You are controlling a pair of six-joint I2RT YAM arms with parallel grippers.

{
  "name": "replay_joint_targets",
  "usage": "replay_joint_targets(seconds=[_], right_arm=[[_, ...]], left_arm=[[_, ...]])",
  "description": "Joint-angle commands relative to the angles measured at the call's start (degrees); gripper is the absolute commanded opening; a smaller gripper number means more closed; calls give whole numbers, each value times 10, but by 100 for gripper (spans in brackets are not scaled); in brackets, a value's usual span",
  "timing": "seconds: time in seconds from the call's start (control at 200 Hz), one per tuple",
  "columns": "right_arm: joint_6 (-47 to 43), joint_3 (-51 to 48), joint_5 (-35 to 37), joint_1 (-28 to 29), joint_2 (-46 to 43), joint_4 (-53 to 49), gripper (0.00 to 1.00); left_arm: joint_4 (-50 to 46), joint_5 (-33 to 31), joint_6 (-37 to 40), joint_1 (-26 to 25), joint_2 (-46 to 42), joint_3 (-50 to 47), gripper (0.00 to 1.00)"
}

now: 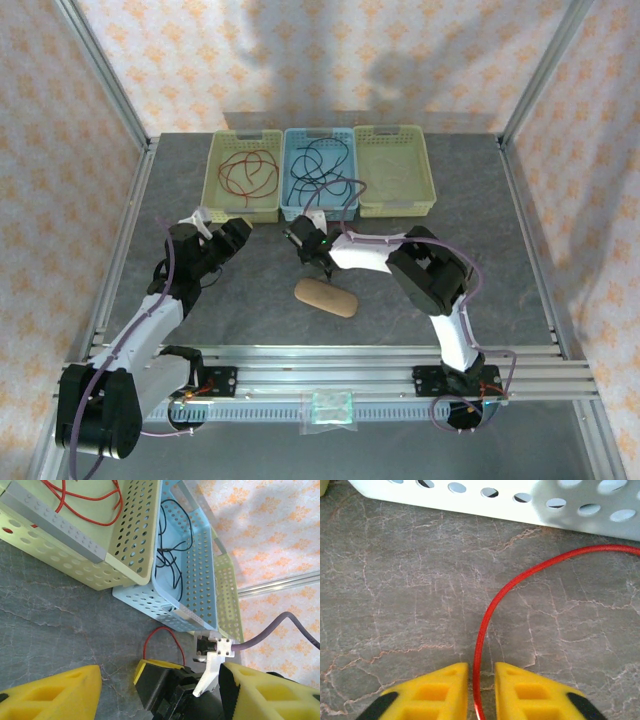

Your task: Untangle the cables

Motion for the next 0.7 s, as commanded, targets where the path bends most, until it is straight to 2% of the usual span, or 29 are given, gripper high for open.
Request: replay_joint_targets(seconds=[0.0,0.325,0.576,0.696], right_arm=[[1,-5,19,0,11,-7,14],[-19,-12,-6,0,-41,-13,0],[-58,-42,-18,-4,-143,-19,0],[-83,-67,-43,-18,-211,-23,0]], left_arm=[[24,5,4,4,1,5,64],[34,-5,17,-23,36,35,63],[77,-29,22,-65,74,55,64],[101,-38,42,-82,90,67,68]])
